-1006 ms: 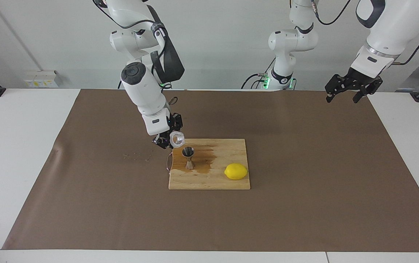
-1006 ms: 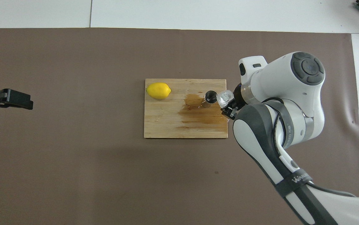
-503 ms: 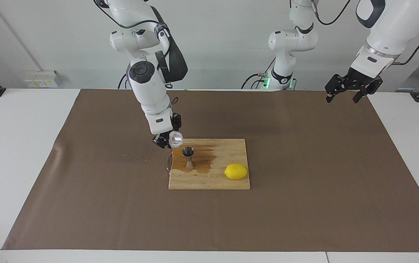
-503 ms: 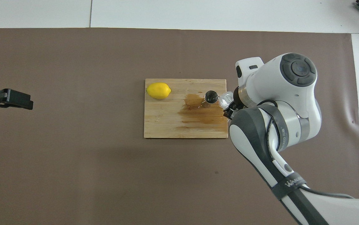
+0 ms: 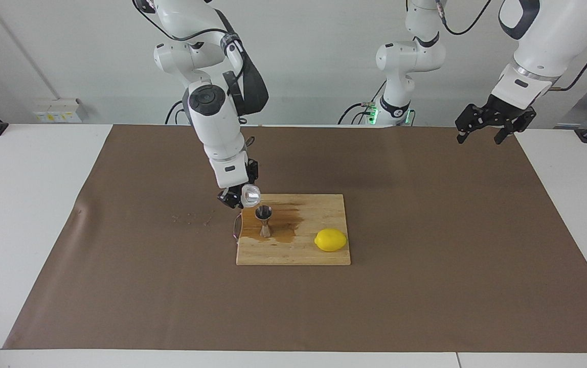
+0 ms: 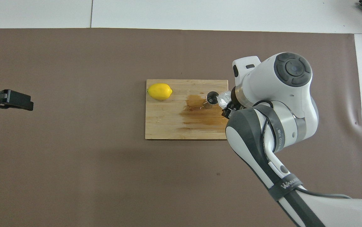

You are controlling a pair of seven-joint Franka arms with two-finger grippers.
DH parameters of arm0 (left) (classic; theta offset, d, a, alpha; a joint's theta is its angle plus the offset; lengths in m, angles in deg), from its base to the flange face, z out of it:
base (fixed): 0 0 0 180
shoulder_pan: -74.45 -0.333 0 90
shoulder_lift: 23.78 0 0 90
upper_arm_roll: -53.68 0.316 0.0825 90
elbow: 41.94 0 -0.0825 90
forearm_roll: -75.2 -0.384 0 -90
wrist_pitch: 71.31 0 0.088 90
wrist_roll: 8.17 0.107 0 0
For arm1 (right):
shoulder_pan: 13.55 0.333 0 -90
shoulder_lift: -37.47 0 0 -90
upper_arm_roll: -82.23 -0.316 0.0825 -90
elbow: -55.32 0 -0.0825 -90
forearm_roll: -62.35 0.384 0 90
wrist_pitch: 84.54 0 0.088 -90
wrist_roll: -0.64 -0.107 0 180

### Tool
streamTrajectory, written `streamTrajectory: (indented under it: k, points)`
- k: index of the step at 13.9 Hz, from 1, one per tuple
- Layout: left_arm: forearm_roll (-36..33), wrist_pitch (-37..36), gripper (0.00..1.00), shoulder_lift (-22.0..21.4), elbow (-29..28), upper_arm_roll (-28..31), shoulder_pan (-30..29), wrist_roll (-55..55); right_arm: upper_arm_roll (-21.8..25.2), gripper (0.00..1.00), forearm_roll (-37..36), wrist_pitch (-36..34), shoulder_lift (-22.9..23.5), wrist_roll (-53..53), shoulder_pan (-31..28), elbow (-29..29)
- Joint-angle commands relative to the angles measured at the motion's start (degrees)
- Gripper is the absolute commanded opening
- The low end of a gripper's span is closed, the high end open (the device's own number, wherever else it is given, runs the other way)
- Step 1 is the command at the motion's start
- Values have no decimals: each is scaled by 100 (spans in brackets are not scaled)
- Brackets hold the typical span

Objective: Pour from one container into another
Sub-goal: 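Tilt the white cup over the silver cup with the right gripper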

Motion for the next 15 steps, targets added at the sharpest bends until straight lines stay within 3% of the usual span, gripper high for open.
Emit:
streamTrajectory:
  k: [1,15]
  points:
    - [61,-11,100,-177,-181,34,-1,67,-14,31,-181,-130,106,-202,3,233]
    - [61,-11,100,-169,-181,34,-1,67,-40,32,-67,-42,203,25,-23,216]
